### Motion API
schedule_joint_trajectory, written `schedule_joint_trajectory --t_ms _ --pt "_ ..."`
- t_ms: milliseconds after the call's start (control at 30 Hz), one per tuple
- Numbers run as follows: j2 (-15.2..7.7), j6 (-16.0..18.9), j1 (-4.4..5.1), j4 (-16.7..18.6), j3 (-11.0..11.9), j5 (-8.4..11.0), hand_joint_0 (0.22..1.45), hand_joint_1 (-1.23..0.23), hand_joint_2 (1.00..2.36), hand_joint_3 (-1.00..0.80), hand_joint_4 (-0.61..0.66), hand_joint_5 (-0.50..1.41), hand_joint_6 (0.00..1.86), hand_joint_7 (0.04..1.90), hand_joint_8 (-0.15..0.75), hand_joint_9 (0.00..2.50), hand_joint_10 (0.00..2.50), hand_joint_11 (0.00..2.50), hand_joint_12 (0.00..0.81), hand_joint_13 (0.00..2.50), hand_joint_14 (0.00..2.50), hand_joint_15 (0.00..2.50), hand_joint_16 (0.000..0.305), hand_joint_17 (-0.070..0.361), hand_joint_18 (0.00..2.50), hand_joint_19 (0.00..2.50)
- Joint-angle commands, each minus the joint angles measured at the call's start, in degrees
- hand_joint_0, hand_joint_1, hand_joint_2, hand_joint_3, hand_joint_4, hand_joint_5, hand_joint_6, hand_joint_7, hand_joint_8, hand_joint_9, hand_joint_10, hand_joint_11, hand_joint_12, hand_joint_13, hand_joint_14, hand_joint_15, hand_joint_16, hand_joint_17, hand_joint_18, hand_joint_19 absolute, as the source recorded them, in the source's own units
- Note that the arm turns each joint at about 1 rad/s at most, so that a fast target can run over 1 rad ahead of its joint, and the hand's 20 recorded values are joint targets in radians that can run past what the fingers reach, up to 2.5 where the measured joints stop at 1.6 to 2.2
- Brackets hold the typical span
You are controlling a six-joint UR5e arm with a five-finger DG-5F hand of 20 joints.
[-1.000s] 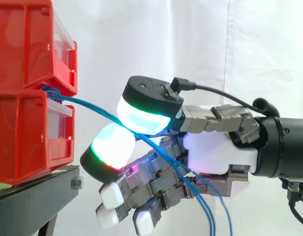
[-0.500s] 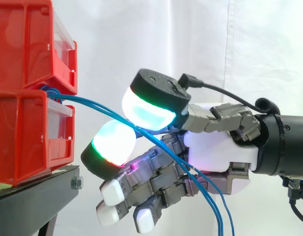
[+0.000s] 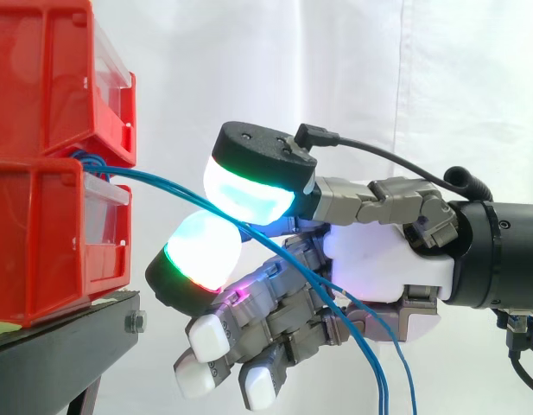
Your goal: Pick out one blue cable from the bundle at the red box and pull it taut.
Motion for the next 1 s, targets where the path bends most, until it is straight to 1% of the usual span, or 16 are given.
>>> schedule_joint_trajectory --t_ms 0,67,133,167,300,367,433,567,700,900,967 --pt "0.0 0.0 0.0 -0.01 0.0 0.01 0.62 -0.7 1.02 -0.14 0.15 -0.12 0.89 1.0 0.359 0.99 0.01 0.36 0.46 0.79 0.01 0.39 0.065 0.147 0.81 0.67" --pt "0.0 0.0 0.0 0.08 0.0 0.01 0.63 -0.78 1.02 -0.1 0.11 -0.13 0.91 1.0 0.356 0.98 0.02 0.39 0.457 0.78 0.02 0.39 0.064 0.144 0.8 0.68" --pt "0.0 0.0 0.09 -0.01 0.0 0.01 0.64 -0.81 1.02 -0.09 0.07 -0.14 0.91 0.99 0.353 0.97 0.01 0.4 0.449 0.76 0.02 0.38 0.063 0.141 0.79 0.67" --pt "0.0 0.0 0.0 -0.01 0.0 0.01 0.66 -0.83 1.02 -0.11 0.04 -0.14 0.92 1.0 0.343 0.95 0.02 0.4 0.443 0.75 0.02 0.38 0.062 0.14 0.79 0.66" --pt "0.0 0.0 0.0 -0.01 0.0 0.01 0.72 -0.88 1.02 -0.2 -0.01 -0.15 0.93 0.98 0.331 0.94 0.02 0.4 0.438 0.75 0.02 0.38 0.061 0.137 0.78 0.65" --pt "0.0 0.0 0.0 -0.01 0.0 -0.08 0.75 -0.92 1.02 -0.24 -0.04 -0.15 0.93 1.03 0.326 0.96 0.02 0.44 0.439 0.74 0.02 0.38 0.06 0.136 0.77 0.65" --pt "0.0 0.0 0.0 -0.01 0.0 0.01 0.77 -0.92 1.02 -0.27 -0.06 -0.15 0.94 1.02 0.325 0.97 0.02 0.45 0.437 0.75 0.02 0.38 0.059 0.134 0.76 0.65" --pt "0.0 0.0 0.0 -0.01 0.0 0.09 0.81 -0.94 1.01 -0.39 -0.1 -0.14 0.94 0.99 0.316 1.0 0.02 0.48 0.426 0.76 0.02 0.4 0.058 0.13 0.77 0.66" --pt "0.0 0.0 0.0 -0.01 0.0 0.09 0.83 -0.94 1.0 -0.5 -0.12 -0.14 0.95 1.03 0.31 1.03 0.02 0.48 0.423 0.82 0.02 0.43 0.057 0.128 0.78 0.66" --pt "0.0 0.0 0.0 -0.01 0.0 0.09 0.81 -0.96 1.0 -0.5 -0.13 -0.13 0.95 1.07 0.301 1.08 0.02 0.52 0.419 0.87 0.02 0.45 0.057 0.127 0.83 0.65" --pt "0.0 0.0 0.09 0.08 0.0 0.09 0.79 -0.96 1.0 -0.5 -0.08 -0.13 0.95 1.05 0.305 1.09 0.02 0.52 0.419 0.88 0.02 0.45 0.057 0.127 0.84 0.65"
